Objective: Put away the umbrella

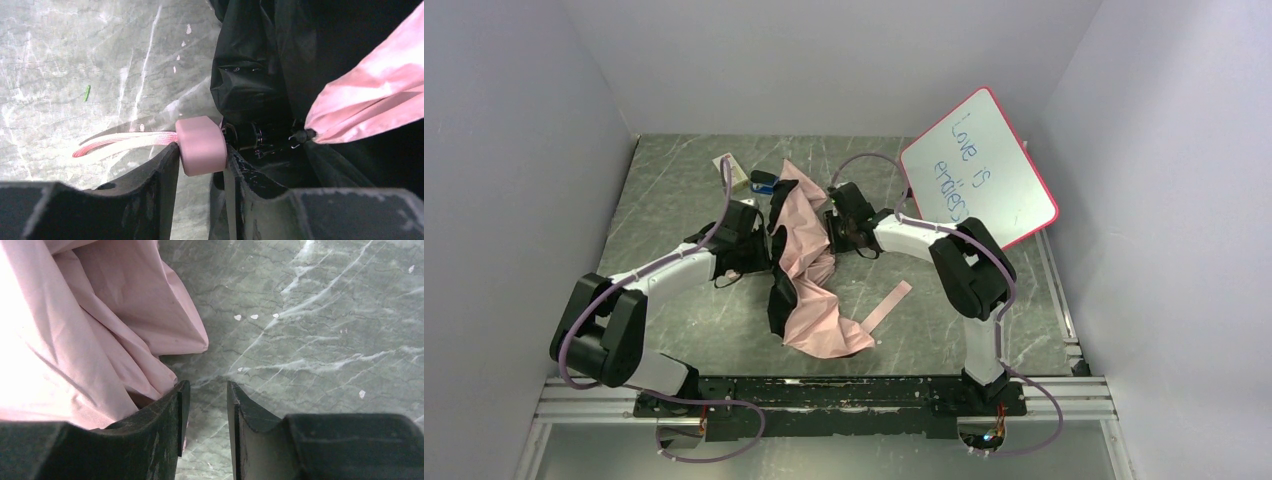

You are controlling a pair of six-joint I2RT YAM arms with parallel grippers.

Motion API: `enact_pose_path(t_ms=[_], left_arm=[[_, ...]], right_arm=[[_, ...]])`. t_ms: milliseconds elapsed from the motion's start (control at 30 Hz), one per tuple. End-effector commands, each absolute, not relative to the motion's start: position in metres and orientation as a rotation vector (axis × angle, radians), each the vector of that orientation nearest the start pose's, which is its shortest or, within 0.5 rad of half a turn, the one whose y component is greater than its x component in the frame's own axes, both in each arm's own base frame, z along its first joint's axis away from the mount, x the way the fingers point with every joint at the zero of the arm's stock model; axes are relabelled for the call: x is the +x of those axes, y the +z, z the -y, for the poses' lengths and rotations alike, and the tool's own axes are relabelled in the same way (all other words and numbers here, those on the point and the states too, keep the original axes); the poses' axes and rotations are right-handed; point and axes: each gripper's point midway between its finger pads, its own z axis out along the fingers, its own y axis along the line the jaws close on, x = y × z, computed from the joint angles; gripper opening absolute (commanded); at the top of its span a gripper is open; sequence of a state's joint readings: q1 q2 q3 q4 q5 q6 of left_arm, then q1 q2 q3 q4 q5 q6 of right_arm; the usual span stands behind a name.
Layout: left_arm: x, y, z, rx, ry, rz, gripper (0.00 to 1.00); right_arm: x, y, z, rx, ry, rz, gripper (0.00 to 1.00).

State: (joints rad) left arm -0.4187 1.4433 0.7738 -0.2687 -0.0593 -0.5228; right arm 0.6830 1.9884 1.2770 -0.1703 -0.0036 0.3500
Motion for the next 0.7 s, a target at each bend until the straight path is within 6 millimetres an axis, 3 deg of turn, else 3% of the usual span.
enact_pose_path(t_ms=[0, 100, 233, 300, 400, 667], left_arm=[[0.322, 0.097, 0.203, -0.048, -0.668, -2.35, 0.44], [0.32, 0.102, 0.215, -0.012, -0.753, -2.324, 0.46], [0.319, 0.106, 0.223, 0.024, -0.812, -2.301, 0.4], [0.32, 0.104, 0.222, 0.034, -0.798, -2.311, 0.31], [0.321, 0.099, 0.212, 0.015, -0.711, -2.349, 0.29], [0.32, 0.127, 0.2, 0.022, -0.643, -2.325, 0.51]], right_arm=[[0.344, 0.021, -0.34, -0.487, 0.56, -2.48, 0.38], [0.342, 0.019, -0.339, -0.491, 0.561, -2.484, 0.38], [0.342, 0.017, -0.337, -0.496, 0.547, -2.488, 0.37], [0.342, 0.017, -0.337, -0.499, 0.546, -2.489, 0.38], [0.344, 0.018, -0.336, -0.496, 0.533, -2.486, 0.38], [0.345, 0.017, -0.333, -0.493, 0.508, -2.488, 0.37]])
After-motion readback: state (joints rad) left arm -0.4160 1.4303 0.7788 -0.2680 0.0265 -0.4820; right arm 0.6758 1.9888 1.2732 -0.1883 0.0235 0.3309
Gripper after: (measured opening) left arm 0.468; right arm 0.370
